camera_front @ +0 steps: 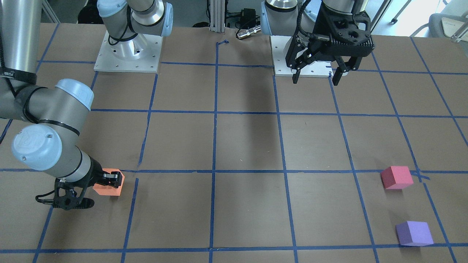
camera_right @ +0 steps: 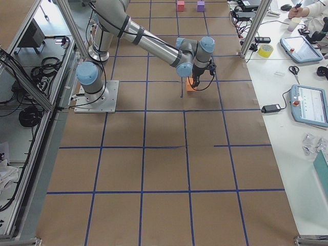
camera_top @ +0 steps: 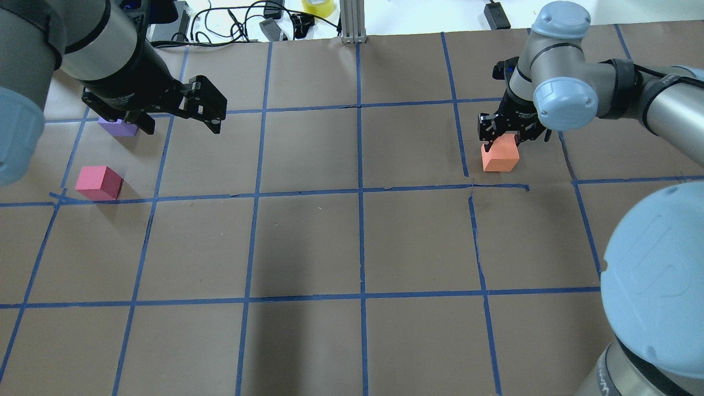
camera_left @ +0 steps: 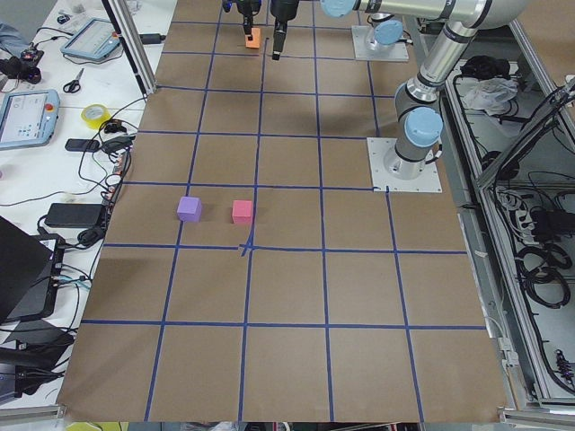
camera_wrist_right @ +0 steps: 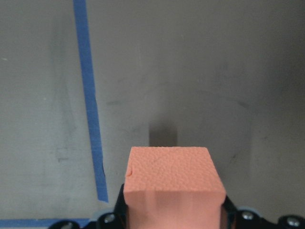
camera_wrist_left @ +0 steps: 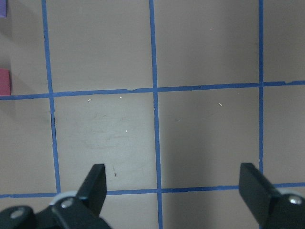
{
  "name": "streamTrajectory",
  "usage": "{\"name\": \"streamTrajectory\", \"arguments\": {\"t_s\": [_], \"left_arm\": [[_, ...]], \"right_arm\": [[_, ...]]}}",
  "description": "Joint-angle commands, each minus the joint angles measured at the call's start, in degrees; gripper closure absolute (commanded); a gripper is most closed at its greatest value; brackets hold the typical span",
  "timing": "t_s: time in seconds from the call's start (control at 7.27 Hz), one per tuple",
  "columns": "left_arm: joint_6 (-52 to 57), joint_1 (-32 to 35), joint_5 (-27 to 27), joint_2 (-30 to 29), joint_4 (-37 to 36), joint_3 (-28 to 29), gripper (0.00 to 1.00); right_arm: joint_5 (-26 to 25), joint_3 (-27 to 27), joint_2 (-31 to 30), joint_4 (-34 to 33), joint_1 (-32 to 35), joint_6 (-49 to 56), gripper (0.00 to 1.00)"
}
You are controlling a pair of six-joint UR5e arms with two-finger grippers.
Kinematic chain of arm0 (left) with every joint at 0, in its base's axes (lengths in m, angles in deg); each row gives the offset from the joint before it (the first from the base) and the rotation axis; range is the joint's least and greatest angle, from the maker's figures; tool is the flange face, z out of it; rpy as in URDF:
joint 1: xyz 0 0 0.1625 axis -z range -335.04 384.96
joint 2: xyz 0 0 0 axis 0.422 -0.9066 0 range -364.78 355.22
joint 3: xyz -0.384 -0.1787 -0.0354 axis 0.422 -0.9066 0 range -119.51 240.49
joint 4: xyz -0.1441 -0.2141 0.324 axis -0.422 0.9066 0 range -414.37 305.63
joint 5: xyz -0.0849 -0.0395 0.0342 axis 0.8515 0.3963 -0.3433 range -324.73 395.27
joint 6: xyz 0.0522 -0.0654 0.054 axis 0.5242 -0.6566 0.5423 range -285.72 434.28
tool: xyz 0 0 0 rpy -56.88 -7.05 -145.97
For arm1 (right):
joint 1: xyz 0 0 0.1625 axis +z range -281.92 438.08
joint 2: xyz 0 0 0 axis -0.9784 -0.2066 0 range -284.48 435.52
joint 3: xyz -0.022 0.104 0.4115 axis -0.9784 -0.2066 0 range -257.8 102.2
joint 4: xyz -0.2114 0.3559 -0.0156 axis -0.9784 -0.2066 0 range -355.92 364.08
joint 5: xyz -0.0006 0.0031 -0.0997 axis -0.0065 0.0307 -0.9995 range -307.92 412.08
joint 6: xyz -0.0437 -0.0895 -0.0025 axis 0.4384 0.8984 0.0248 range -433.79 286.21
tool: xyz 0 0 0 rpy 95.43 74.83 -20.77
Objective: Arrange blocks in a line
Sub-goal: 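Lower the right gripper onto the orange cube and grasp it, then carry the orange cube with the right gripper to the table center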
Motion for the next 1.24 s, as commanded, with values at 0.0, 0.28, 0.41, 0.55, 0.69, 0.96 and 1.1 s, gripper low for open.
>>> {"name": "streamTrajectory", "arguments": {"t_s": [0.0, 0.28, 0.41, 0.55, 0.69, 0.96, 1.1], "left_arm": [[0.0, 0.0, 0.0, 0.1, 0.1, 0.0, 0.00], [0.0, 0.0, 0.0, 0.1, 0.2, 0.0, 0.00], [0.0, 0.0, 0.0, 0.1, 0.2, 0.0, 0.00], [0.0, 0.0, 0.0, 0.1, 0.1, 0.0, 0.00], [0.0, 0.0, 0.0, 0.1, 0.1, 0.0, 0.00], [0.0, 0.0, 0.0, 0.1, 0.1, 0.0, 0.00], [0.0, 0.0, 0.0, 0.1, 0.2, 0.0, 0.00]], "right_arm": [[2.4, -6.8, -1.3, 7.4, 4.9, -4.7, 1.00], [2.5, -10.9, 0.7, 9.6, 12.4, -7.7, 1.00], [2.5, -12.2, 3.3, 7.9, 17.0, -10.8, 1.00], [2.5, -16.0, 7.0, 7.0, 20.4, -11.8, 1.00], [2.6, -20.3, 10.7, 7.2, 22.4, -12.0, 1.00], [2.5, -25.1, 15.4, 7.3, 26.5, -17.5, 1.00], [2.5, -25.3, 16.4, 7.2, 27.1, -18.2, 1.00]]}}
